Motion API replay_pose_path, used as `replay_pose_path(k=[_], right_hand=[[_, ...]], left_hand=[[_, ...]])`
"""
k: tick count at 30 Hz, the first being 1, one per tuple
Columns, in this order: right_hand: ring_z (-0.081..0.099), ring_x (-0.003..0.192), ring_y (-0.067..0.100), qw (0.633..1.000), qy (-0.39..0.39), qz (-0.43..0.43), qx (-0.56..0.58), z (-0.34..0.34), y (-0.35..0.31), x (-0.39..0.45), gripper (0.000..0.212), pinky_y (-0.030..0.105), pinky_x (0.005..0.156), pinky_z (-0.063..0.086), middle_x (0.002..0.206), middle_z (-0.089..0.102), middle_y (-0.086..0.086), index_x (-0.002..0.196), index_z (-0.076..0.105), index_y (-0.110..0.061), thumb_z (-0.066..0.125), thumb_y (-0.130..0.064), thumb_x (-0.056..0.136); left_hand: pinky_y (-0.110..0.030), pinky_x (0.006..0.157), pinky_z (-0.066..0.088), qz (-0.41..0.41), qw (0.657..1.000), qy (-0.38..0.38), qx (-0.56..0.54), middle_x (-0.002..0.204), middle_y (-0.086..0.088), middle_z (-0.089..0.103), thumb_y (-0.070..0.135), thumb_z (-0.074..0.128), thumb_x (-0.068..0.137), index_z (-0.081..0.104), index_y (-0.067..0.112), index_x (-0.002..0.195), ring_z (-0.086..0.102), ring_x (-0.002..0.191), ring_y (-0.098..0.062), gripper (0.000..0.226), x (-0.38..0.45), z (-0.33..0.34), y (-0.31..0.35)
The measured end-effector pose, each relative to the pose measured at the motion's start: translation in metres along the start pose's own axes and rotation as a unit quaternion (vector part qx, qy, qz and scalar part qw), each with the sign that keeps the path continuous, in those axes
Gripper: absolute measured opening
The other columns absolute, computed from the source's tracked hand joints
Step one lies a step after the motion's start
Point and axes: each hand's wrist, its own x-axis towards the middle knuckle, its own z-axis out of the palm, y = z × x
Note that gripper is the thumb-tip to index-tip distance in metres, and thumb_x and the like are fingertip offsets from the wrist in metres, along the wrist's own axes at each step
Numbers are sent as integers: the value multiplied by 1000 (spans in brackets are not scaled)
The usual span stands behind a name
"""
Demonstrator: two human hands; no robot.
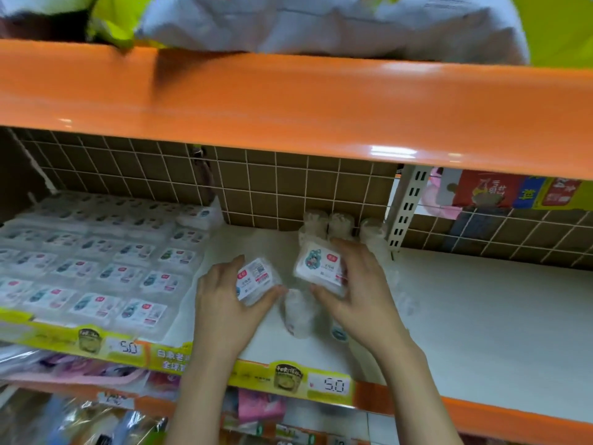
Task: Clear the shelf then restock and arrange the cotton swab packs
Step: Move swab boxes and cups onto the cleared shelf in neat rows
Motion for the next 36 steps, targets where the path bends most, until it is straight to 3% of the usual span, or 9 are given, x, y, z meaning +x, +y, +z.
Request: replay_pose_path(k=[5, 7, 9, 13, 17, 21, 26, 31, 36], right_hand=[[43, 99, 19, 1000, 11, 0, -1, 47, -35, 33, 59, 28, 79, 35, 105, 56, 11, 119, 54, -7, 61, -36, 68], [47, 99, 25, 1000, 12, 26, 2, 72, -55, 45, 58, 35, 81, 39, 104, 57, 12, 116, 55, -5, 60, -35, 67], [49, 100, 30, 999, 5, 41, 2, 99, -77, 52, 59, 38, 81, 43, 105, 56, 12, 120, 54, -7, 61, -33, 67], [51, 103, 29, 998, -16, 57, 16, 152, -113, 62, 62, 38, 84, 45, 112, 56, 11, 124, 53, -10, 60, -34, 67], [50, 105, 27, 996, -38, 76, 0, 185, -132, 66, 65, 37, 88, 44, 117, 52, 9, 129, 50, -15, 62, -37, 69], [43, 113, 23, 993, -51, 86, -55, 203, -133, 75, 67, 30, 91, 35, 125, 49, 6, 134, 45, -18, 63, -41, 74], [40, 121, 25, 987, -89, 78, -110, 214, -122, 111, 66, 30, 94, 34, 134, 45, 6, 138, 39, -20, 67, -37, 81], [29, 133, 24, 973, -184, 72, -117, 230, -110, 144, 72, 28, 104, 28, 149, 29, 6, 147, 25, -18, 61, -34, 87], [30, 132, 23, 961, -241, 66, -120, 246, -102, 155, 78, 29, 102, 31, 148, 29, 6, 148, 21, -16, 64, -31, 85]], left_hand=[[-32, 79, 40, -59, 997, 34, -39, 102, -15, 59, 66, 64, 59, 63, 10, 112, 55, 95, -32, 77, 34, -35, -59], [-31, 80, 38, -65, 997, 30, -39, 105, -15, 59, 50, 79, 64, 62, 8, 112, 55, 98, -32, 66, 47, -55, -90], [-30, 77, 38, -67, 997, 26, -37, 107, -15, 59, 38, 81, 68, 61, 7, 113, 55, 98, -33, 58, 57, -76, -122], [-31, 68, 40, -35, 999, -4, 3, 96, -15, 64, 50, 79, 66, 66, 5, 108, 58, 87, -34, 63, 77, -113, -183], [-40, 71, 48, -20, 1000, -12, 14, 92, -18, 62, 56, 71, 65, 66, 0, 102, 59, 84, -37, 67, 94, -130, -221], [-37, 78, 45, -41, 999, -26, 3, 102, -20, 61, 39, 81, 66, 66, -1, 109, 57, 94, -38, 61, 101, -127, -235], [-28, 77, 40, -58, 995, -72, -36, 107, -10, 60, 51, 76, 60, 63, 7, 115, 56, 97, -27, 71, 106, -124, -243], [-34, 83, 45, -72, 994, -79, -20, 111, -5, 58, 57, 75, 61, 60, 18, 113, 54, 102, -27, 67, 114, -124, -252], [-40, 90, 46, -95, 991, -89, -18, 119, -5, 57, 80, 65, 54, 57, 20, 122, 52, 110, -28, 91, 119, -127, -252]])
